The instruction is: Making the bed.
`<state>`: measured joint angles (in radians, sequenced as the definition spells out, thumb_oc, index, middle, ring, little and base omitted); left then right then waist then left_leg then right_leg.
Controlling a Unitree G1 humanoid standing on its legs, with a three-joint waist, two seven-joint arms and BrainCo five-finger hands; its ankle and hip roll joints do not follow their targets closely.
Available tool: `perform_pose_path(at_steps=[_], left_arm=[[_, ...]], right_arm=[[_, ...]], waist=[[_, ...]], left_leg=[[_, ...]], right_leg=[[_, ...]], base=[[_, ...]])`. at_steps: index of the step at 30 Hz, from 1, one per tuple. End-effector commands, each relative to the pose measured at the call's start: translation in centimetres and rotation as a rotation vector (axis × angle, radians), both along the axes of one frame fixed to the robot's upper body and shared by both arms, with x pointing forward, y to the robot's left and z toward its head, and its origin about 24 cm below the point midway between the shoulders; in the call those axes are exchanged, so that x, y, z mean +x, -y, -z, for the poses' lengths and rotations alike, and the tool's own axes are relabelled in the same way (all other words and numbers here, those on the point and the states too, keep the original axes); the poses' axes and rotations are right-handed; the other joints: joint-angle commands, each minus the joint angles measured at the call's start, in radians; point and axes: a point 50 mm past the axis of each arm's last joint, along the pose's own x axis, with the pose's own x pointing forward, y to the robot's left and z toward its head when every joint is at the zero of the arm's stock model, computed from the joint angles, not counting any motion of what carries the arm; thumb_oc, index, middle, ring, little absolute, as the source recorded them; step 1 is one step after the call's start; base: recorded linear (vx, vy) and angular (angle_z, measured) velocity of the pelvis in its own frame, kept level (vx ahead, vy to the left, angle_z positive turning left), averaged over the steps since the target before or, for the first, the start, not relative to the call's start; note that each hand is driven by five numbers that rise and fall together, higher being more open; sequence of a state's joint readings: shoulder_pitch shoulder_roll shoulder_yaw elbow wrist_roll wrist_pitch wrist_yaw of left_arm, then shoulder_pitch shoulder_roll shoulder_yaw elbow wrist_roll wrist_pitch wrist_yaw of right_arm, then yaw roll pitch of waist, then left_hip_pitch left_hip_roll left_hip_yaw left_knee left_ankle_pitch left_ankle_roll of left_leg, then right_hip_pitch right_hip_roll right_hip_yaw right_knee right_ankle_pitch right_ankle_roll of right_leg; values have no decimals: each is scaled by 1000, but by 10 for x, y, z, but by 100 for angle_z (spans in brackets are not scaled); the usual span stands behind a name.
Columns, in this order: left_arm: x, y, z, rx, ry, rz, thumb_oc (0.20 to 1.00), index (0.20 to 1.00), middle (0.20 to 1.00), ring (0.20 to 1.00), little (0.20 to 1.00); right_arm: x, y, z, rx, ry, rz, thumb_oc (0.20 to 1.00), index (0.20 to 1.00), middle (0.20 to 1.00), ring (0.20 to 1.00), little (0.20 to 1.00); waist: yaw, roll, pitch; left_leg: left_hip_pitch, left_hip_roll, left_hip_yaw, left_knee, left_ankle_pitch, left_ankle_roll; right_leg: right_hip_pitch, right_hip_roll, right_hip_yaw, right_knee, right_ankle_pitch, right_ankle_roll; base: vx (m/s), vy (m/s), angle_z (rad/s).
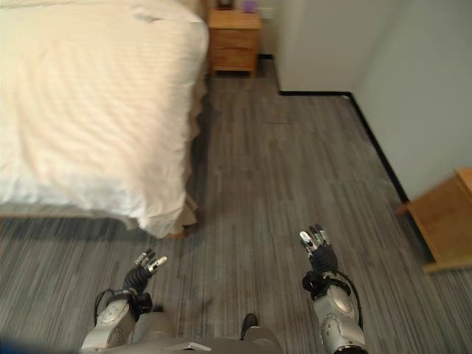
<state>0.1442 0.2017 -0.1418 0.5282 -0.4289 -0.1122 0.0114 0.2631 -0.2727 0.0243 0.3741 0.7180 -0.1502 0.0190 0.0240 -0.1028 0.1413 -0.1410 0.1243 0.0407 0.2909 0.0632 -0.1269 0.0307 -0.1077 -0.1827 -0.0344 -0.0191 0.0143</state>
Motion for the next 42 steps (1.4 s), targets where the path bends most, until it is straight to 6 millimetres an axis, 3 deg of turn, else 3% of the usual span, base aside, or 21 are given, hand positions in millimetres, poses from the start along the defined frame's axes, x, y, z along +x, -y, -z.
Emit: perform_pose_path(at_steps=[1,2,3,8,10,17,31,37,38,39,40,41,42], left_arm=[[20,-10,-24,47,134,59,1000,1000,1000,1000,1000],[18,-5,-21,49,120,81,1000,1000,1000,1000,1000],[17,-2,-20,48,116,84,1000,1000,1000,1000,1000],[23,4,-25,60,140,111,1000,1000,1000,1000,1000],[27,8,-26,71,148,142,1000,1000,1000,1000,1000],[24,2,-22,88,121,112,1000,1000,1000,1000,1000],[35,12,-26,68,144,144,1000,1000,1000,1000,1000],[36,14,-26,80,140,173,1000,1000,1000,1000,1000],[64,-16,-55,223,249,158,1000,1000,1000,1000,1000],[64,-16,-55,223,249,158,1000,1000,1000,1000,1000],[58,-26,-53,214,235,100,1000,1000,1000,1000,1000],[55,-29,-53,209,236,72,1000,1000,1000,1000,1000],[51,-31,-50,194,224,34,1000,1000,1000,1000,1000]], right_arm=[[31,-10,-20,6,129,-77,1000,1000,1000,1000,1000],[30,-16,-16,57,127,-40,1000,1000,1000,1000,1000],[31,-22,-15,92,131,-30,1000,1000,1000,1000,1000],[29,-35,-14,45,106,-132,1000,1000,1000,1000,1000],[29,-36,-14,-2,97,-156,1000,1000,1000,1000,1000],[26,-48,-10,112,101,-108,1000,1000,1000,1000,1000],[31,-49,-9,158,107,-89,1000,1000,1000,1000,1000],[29,-50,-10,165,119,-89,1000,1000,1000,1000,1000],[25,-23,-15,100,132,48,1000,1000,1000,1000,1000],[25,-23,-15,100,132,48,1000,1000,1000,1000,1000],[30,-21,-21,27,138,19,1000,1000,1000,1000,1000],[34,-22,-22,47,150,29,1000,1000,1000,1000,1000],[36,-24,-22,45,153,20,1000,1000,1000,1000,1000]], waist=[[18,21,-10],[6,32,-29],[3,37,-36],[1,50,-42],[-5,55,-40],[3,67,-58],[0,47,-82],[-11,45,-79],[-90,82,27],[-90,81,25],[-72,82,19],[-59,81,14],[-30,59,-8]], left_leg=[[33,-79,17,-123,-27,85],[74,-122,37,-197,-42,103],[89,-136,62,-240,-40,110],[137,-154,75,-356,-2,116],[140,-153,77,-349,2,117],[175,-153,79,-331,-14,119],[212,-144,87,-331,-33,122],[206,-148,55,-344,-29,123],[233,-48,92,-366,-76,94],[230,-49,92,-366,-74,94],[205,-70,102,-354,-71,117],[193,-81,112,-344,-72,125],[181,-109,121,-341,-73,123]], right_leg=[[-8,-1,60,-27,58,89],[-16,21,52,-44,76,97],[-24,33,48,-42,84,102],[-32,66,37,-28,80,101],[-32,63,25,-8,74,99],[13,48,-8,7,54,89],[49,59,-8,-9,50,86],[39,59,14,-14,56,85],[-214,-69,129,262,117,174],[-217,-70,129,261,119,173],[-184,-38,60,303,65,143],[-163,-15,31,322,28,132],[-101,-4,0,198,17,112]], base=[[-8,-86,1],[-22,-61,-7],[-32,-74,3],[-44,-28,-8],[-74,16,11],[-20,10,12],[15,-5,-2],[20,8,1],[10,4,10],[-135,136,23],[-183,198,26],[-236,228,-1],[-104,91,-40]])
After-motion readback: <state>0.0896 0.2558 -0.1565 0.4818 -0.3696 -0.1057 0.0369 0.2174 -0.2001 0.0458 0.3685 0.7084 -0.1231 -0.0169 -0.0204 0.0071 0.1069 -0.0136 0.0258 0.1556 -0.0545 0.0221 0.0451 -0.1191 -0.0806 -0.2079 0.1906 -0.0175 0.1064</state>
